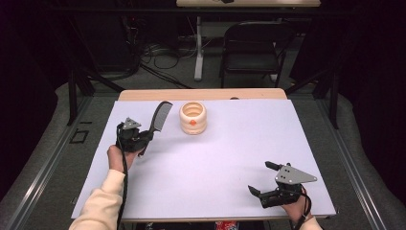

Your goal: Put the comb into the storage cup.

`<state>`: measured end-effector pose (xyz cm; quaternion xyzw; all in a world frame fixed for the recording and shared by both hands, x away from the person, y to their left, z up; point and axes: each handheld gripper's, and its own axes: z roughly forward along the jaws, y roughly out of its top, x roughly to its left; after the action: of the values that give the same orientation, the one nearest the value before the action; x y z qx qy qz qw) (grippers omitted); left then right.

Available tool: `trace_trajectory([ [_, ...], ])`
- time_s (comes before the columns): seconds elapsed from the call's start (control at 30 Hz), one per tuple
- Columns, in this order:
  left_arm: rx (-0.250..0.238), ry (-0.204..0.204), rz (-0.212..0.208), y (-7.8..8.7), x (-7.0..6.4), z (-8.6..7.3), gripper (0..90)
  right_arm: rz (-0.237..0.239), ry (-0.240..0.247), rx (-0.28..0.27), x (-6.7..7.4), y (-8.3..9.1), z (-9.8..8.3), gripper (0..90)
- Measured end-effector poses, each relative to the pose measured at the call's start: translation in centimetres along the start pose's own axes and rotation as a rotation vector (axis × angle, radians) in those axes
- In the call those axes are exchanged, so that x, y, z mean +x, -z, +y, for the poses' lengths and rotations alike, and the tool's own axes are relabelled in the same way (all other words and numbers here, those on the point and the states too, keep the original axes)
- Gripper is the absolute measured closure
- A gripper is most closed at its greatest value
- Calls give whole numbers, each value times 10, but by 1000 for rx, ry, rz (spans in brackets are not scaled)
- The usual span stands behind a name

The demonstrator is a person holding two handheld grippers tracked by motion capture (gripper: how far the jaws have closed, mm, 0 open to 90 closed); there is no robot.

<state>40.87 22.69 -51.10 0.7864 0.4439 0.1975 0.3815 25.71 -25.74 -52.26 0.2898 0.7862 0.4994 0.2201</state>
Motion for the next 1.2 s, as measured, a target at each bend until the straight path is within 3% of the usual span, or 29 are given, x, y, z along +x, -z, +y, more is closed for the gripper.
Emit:
trace_trajectory([
  [1.2, -72, -7, -1, 1, -5, 8, 723, -1, 1, 5, -1, 0, 0, 0],
])
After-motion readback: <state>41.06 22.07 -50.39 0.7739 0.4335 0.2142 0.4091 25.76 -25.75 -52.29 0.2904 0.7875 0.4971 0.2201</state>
